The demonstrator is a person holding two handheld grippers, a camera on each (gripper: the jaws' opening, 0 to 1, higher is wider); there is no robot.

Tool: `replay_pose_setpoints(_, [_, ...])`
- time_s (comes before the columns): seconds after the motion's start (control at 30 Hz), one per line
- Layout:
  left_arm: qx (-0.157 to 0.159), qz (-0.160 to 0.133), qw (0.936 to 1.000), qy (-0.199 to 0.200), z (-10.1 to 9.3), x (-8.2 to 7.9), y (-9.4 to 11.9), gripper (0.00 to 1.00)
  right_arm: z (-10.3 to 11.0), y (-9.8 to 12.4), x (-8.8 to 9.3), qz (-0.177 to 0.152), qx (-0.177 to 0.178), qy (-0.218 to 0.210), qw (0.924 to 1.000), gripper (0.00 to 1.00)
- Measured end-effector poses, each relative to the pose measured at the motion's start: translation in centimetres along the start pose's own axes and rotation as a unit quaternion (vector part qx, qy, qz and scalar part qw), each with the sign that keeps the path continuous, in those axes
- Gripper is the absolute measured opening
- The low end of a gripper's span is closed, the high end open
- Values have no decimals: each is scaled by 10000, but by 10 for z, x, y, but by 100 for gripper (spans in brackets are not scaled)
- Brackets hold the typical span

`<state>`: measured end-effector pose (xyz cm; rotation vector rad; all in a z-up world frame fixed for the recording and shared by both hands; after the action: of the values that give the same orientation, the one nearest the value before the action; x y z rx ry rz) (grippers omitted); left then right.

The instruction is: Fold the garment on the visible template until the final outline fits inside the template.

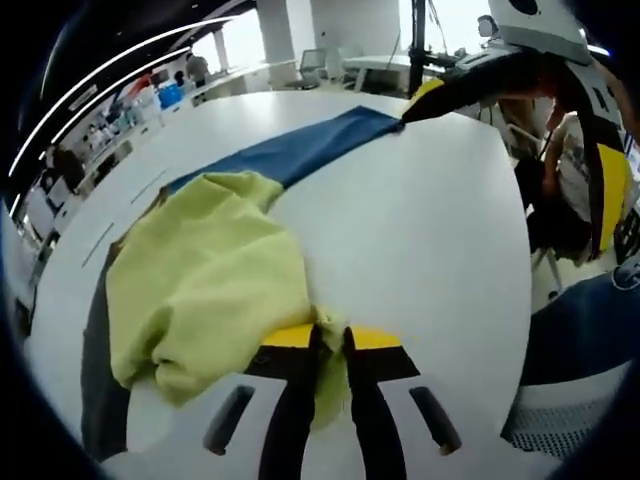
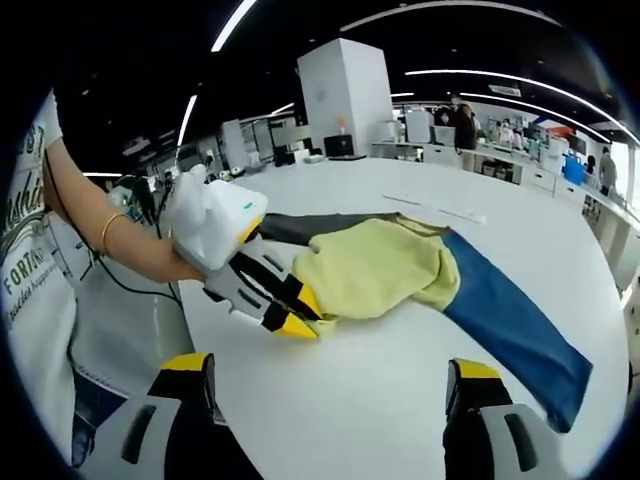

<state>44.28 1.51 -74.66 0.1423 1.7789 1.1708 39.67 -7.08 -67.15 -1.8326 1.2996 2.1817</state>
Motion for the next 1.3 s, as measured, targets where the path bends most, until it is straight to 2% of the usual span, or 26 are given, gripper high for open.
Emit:
replay_pose_setpoints(0.07, [23, 10, 10000, 33, 1, 0, 0, 3, 0, -1, 0, 25, 6, 1, 10000, 95])
replay_pose_setpoints(0.17, [407, -210, 9987, 236, -4, -7, 4, 0, 1, -1, 0, 57, 33, -5, 10000, 95])
replay_pose_setpoints(0.27, [529, -308, 9979, 191, -2, -13, 13, 0, 3, -1, -5, 29, 32, 12, 10000, 95])
replay_pose_setpoints(0.37, [828, -633, 9941, 287, -4, -27, 28, 0, 2, 0, -8, 13, 55, 51, 10000, 95])
replay_pose_setpoints(0.47, [945, -718, 9925, 290, 2, -34, 43, 0, 1, 1, -11, -18, 64, 72, 10000, 95])
replay_pose_setpoints(0.57, [1078, -915, 9888, 473, 8, -44, 56, 0, 0, 0, -12, -44, 74, 63, 9999, 95])
replay_pose_setpoints(0.67, [1109, -1077, 9868, 486, 17, -54, 67, 0, 0, 0, -12, -53, 78, 61, 9999, 95])
replay_pose_setpoints(0.83, [984, -1368, 9837, 621, 37, -70, 80, 0, 1, -1, -12, -48, 69, 57, 9999, 94])
replay_pose_setpoints(1.03, [842, -1558, 9802, 880, 58, -78, 85, 0, 2, -1, -13, -36, 67, 50, 10000, 94])
replay_pose_setpoints(1.3, [563, -1681, 9770, 1186, 86, -78, 83, 0, 1, -3, -13, -29, 80, 8, 10000, 93])
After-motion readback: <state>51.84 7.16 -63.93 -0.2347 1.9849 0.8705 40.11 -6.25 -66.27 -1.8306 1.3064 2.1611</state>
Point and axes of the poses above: the point that each gripper's makers call its tool centre point, and the gripper's own axes: y roughly backward along the fingers, z roughly to its left, x roughly out of its underside, the point moved 1 cm from there along y, roughly backward along the fingers, and after that the axes turned 13 degrees about y, right-handed, at the moved point
